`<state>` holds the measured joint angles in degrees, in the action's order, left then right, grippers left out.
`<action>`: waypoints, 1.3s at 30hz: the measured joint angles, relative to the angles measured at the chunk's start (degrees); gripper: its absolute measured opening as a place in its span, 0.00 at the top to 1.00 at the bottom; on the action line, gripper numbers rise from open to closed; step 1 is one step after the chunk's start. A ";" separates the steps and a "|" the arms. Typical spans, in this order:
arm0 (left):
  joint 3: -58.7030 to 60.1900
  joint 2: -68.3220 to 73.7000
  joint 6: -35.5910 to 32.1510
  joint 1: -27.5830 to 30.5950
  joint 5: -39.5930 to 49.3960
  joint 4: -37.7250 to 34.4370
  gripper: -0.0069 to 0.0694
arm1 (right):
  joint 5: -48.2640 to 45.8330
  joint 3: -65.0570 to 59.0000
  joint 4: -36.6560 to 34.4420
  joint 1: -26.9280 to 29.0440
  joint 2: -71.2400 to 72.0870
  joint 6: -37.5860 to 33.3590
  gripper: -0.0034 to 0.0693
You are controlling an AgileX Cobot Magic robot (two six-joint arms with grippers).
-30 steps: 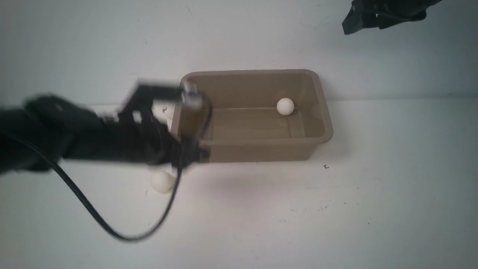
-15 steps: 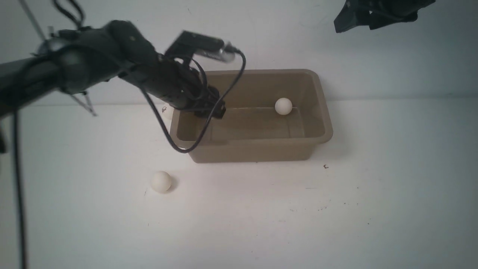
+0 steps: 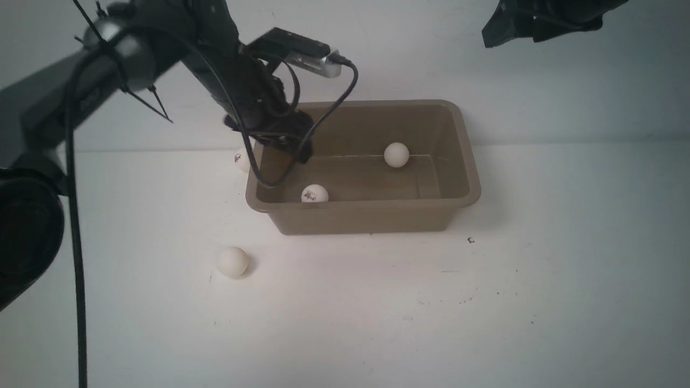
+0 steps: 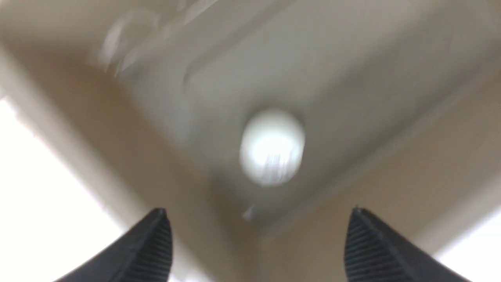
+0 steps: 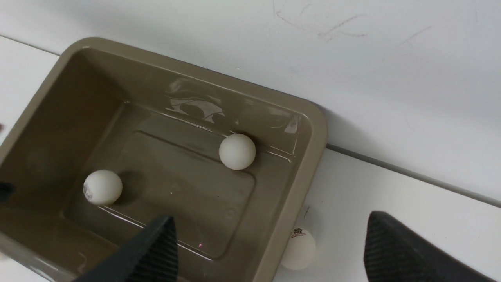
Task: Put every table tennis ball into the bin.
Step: Use the left arm to put the table tennis ball into the box, then use the left arm to clamp the table tennis ball closest to it
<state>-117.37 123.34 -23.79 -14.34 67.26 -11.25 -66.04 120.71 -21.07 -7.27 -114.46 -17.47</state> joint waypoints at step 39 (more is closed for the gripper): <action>51.39 -22.14 7.19 -0.02 -29.85 5.83 0.28 | -1.26 0.00 -2.13 0.86 0.32 -1.61 0.16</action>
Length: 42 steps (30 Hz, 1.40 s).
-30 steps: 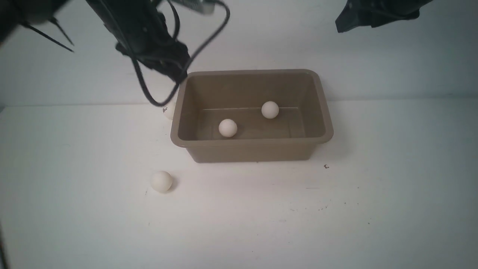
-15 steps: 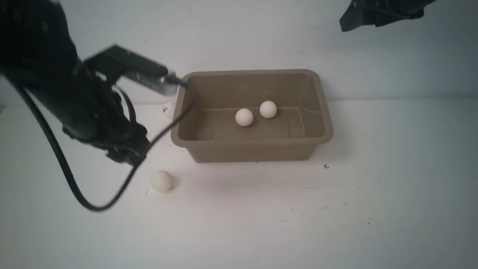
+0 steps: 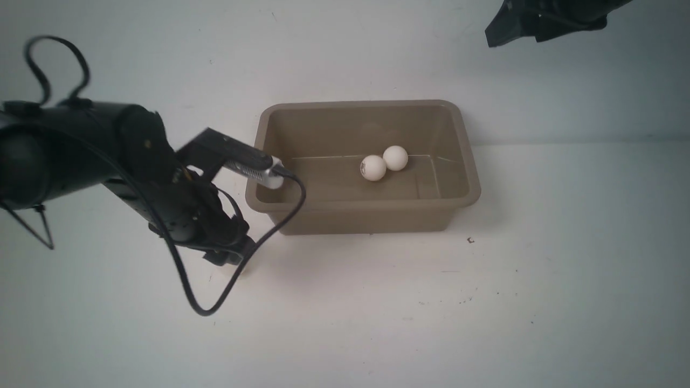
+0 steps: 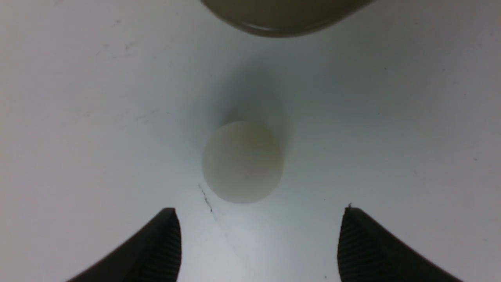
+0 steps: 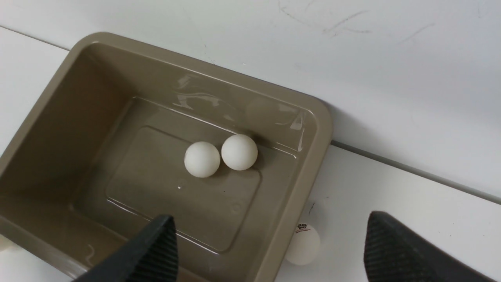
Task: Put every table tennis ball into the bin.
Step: Use the left arm to clamp the table tennis ball closest to it
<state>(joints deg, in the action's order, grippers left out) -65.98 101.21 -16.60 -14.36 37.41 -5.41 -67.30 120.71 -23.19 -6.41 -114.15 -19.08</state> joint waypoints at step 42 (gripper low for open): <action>0.18 2.86 -0.42 0.54 -1.82 -1.44 0.45 | -0.65 0.00 -0.28 0.00 0.00 -0.06 0.16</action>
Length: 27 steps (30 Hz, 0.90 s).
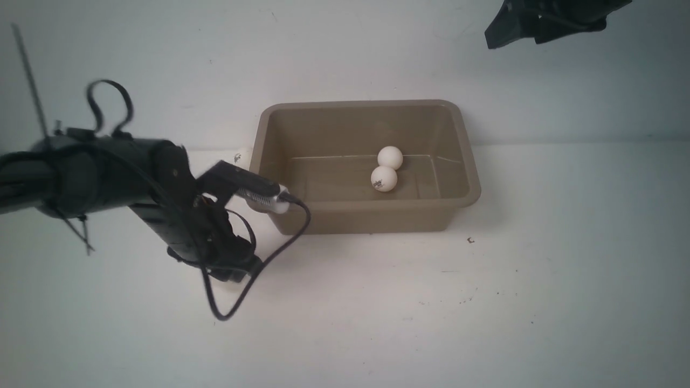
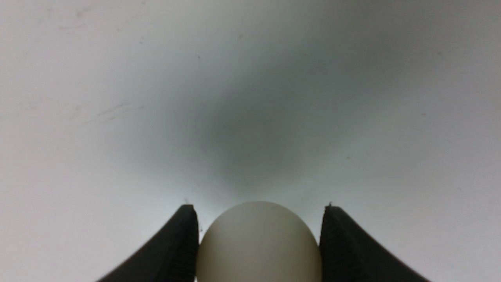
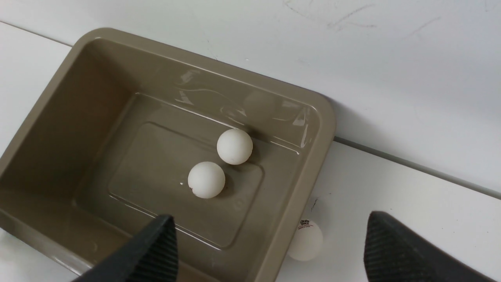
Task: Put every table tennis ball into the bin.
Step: Use the left arm to clamp the table tennis ball closest to it, then use the left arm to put the table tennis ball into the box
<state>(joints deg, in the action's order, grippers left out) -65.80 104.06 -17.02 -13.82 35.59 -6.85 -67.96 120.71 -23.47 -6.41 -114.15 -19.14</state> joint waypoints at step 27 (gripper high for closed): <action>-30.64 11.46 -5.71 -2.57 -0.04 -4.71 0.33 | 0.58 0.00 -0.18 0.06 0.00 -0.21 0.16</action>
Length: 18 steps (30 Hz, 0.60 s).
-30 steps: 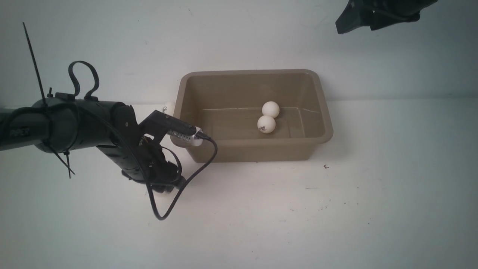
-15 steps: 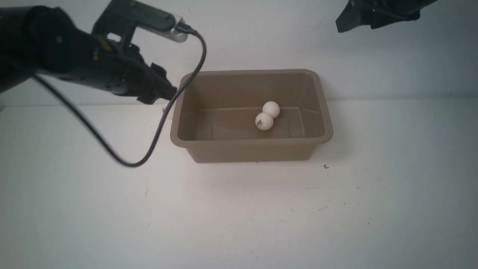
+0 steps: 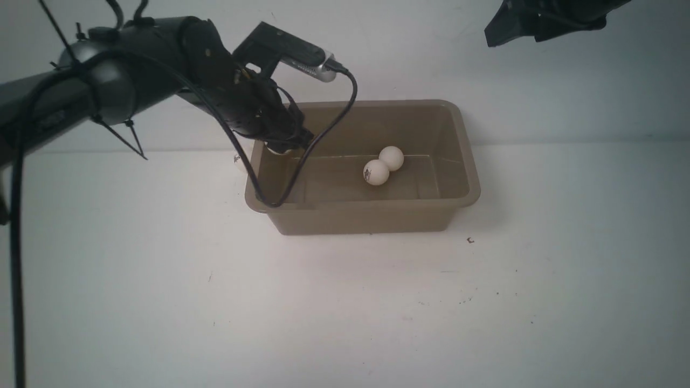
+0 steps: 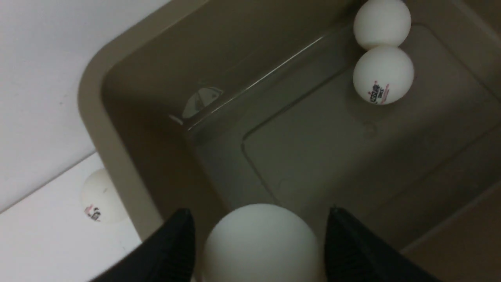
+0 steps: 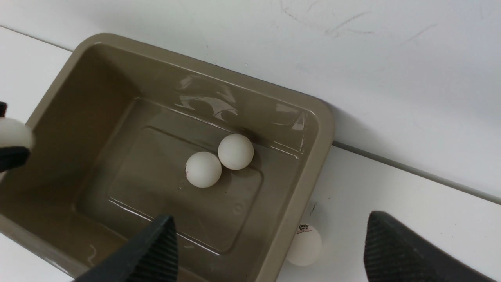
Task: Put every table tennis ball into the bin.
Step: Use the left arm to put the table tennis ball into the box
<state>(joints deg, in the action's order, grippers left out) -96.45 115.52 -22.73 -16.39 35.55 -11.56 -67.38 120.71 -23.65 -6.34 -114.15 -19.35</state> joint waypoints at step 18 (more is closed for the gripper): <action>-2.50 -1.36 4.50 10.64 5.28 1.75 0.34 | -0.65 0.00 0.00 0.00 0.00 -1.23 0.16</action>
<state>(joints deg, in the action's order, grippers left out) -98.95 114.17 -18.23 -5.75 40.83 -9.81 -68.03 120.71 -23.65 -6.34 -114.15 -20.58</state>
